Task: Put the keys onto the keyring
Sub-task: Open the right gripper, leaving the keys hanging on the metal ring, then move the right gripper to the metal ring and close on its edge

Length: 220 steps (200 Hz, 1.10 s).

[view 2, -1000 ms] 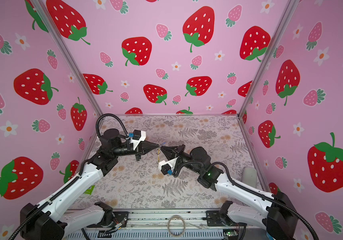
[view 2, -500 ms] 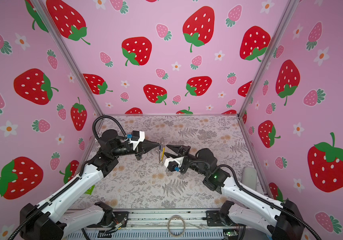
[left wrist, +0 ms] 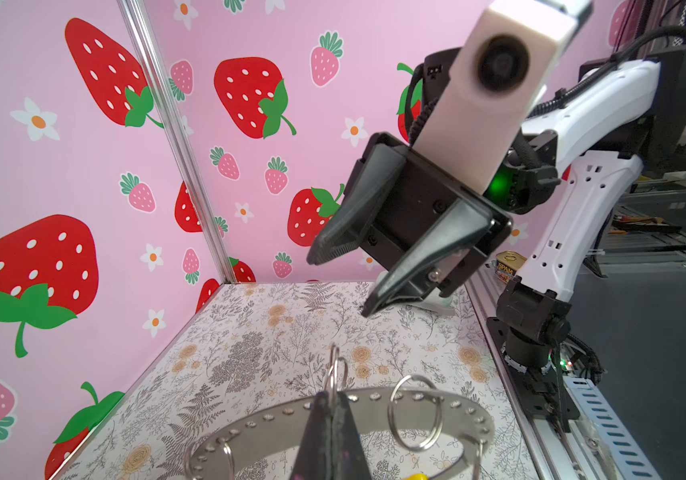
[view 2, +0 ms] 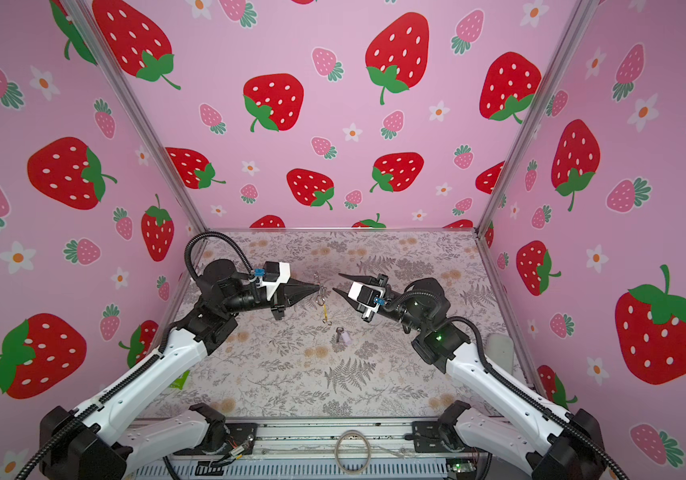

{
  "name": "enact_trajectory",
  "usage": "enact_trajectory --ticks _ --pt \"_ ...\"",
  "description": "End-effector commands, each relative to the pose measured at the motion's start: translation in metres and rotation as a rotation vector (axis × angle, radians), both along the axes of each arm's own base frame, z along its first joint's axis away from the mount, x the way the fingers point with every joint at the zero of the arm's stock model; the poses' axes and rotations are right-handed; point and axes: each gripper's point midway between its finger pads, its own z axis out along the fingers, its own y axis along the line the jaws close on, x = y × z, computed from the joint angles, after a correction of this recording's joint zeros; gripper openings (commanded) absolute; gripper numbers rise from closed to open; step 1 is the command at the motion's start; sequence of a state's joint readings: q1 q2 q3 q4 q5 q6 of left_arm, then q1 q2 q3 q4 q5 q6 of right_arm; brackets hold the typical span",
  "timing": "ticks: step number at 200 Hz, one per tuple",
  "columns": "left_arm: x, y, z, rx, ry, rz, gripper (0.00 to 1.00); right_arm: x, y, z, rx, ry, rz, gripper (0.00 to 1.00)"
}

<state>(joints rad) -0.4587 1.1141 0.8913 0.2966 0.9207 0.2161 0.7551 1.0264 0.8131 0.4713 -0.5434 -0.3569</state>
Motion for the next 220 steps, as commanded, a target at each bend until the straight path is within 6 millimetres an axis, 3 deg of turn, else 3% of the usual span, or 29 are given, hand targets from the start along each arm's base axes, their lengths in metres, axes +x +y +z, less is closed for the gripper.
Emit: enact_trajectory --ticks 1,21,151,220 --pt "-0.006 -0.001 0.012 -0.026 -0.072 -0.006 0.0 -0.014 0.005 0.019 0.039 0.091 0.142 0.33" --pt "-0.006 -0.002 0.014 -0.036 -0.084 -0.007 0.0 -0.012 0.009 0.014 0.021 0.123 0.167 0.27" --pt "-0.006 -0.004 0.021 -0.047 -0.13 0.017 0.0 -0.002 0.021 -0.012 -0.056 0.241 0.194 0.17" --pt "-0.005 -0.005 0.026 -0.064 -0.159 0.042 0.0 0.001 0.022 -0.015 -0.064 0.226 0.174 0.03"
